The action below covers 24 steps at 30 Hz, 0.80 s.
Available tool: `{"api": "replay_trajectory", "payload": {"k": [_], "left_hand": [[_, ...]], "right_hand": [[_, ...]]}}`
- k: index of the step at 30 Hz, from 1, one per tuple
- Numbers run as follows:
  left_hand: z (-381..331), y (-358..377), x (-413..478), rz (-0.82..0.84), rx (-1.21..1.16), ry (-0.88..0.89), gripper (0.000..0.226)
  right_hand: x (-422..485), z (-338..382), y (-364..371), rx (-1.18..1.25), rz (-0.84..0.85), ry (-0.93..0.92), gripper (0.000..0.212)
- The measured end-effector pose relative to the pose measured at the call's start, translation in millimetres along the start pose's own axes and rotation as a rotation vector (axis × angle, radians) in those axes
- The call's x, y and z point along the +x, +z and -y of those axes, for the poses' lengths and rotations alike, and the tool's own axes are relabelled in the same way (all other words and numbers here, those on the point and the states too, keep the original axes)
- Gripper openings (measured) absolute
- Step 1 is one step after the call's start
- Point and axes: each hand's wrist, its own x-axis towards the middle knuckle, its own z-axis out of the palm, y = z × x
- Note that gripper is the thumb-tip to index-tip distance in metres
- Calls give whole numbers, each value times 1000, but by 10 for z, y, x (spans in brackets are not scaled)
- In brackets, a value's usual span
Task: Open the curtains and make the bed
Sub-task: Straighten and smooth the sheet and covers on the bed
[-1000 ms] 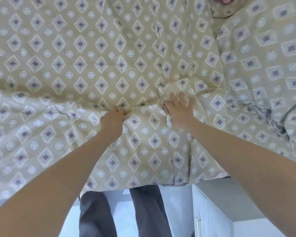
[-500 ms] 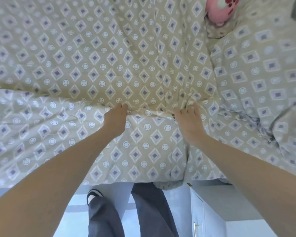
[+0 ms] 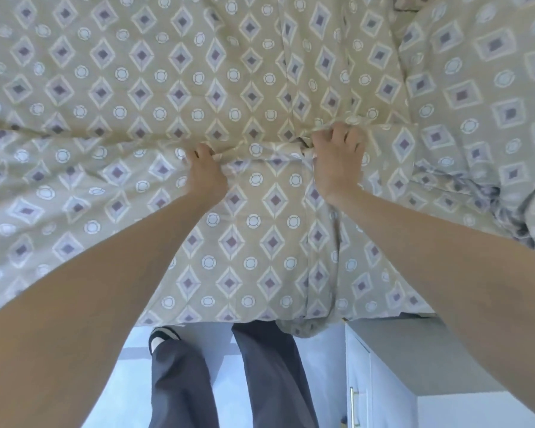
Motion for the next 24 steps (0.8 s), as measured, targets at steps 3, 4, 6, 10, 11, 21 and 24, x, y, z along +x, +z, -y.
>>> {"api": "replay_trajectory", "payload": {"k": [3, 4, 6, 10, 11, 21, 24], "left_hand": [[-33, 193, -15, 11, -173, 135, 59], [-56, 195, -33, -21, -208, 129, 63], [-124, 208, -77, -105, -247, 136, 64], [-340, 317, -330, -141, -228, 228, 62], [-414, 376, -419, -112, -208, 269, 63], [-901, 1072, -1080, 339, -167, 364, 62], [-886, 1135, -1078, 529, -87, 282, 67]], "right_hand": [[6, -85, 140, 290, 52, 104, 61], [-33, -102, 173, 366, 69, 99, 66], [-187, -183, 219, 474, 82, 25, 73], [-709, -507, 358, 353, -41, 36, 82], [-858, -627, 388, 338, -76, 125, 80], [-1771, -1339, 555, 503, 545, 856, 72], [-1867, -1385, 486, 583, 512, 802, 45]]}}
